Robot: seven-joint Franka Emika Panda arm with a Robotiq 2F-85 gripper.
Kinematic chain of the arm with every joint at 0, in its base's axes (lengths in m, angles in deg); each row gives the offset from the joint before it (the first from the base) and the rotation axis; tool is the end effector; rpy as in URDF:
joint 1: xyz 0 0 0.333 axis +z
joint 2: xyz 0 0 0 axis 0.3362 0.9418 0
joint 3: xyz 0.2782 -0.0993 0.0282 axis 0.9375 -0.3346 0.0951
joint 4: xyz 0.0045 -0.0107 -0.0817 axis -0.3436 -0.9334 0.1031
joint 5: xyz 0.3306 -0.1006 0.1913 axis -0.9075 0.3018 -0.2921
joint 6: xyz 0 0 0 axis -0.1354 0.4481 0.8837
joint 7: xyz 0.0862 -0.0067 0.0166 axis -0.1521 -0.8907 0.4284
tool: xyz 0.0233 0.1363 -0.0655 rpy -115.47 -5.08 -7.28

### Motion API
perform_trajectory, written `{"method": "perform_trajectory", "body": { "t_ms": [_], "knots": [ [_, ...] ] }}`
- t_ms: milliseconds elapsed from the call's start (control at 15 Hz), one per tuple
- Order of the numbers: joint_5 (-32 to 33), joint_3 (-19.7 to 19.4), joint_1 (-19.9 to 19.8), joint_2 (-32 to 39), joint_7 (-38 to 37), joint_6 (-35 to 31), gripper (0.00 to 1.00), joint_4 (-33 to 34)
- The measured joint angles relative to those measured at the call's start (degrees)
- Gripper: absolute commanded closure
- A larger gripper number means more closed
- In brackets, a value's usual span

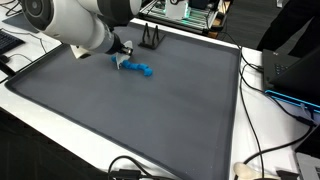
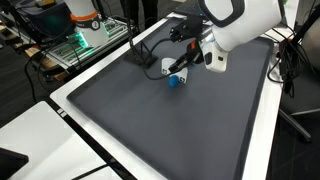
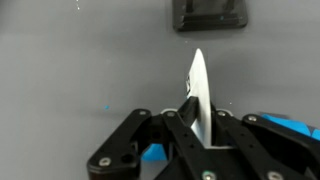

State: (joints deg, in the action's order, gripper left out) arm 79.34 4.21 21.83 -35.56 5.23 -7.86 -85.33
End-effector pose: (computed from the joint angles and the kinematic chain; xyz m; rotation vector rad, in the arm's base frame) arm 0.6184 -0.0088 0.1533 2.8330 0.0174 -1.0192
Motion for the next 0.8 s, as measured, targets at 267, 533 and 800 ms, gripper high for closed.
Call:
{"method": "perform_trajectory", "body": {
  "t_ms": [267, 533, 800],
  "knots": [
    [-0.75, -0.01, -0.23, -0.92, -0.78, 0.00, 0.98, -0.41],
    [-1.44, -0.01, -0.35, -2.64, -1.73, 0.00, 0.98, -1.40],
    [-2.05, -0.02, -0.44, -3.77, -2.36, 0.00, 0.98, -2.14]
  ]
}}
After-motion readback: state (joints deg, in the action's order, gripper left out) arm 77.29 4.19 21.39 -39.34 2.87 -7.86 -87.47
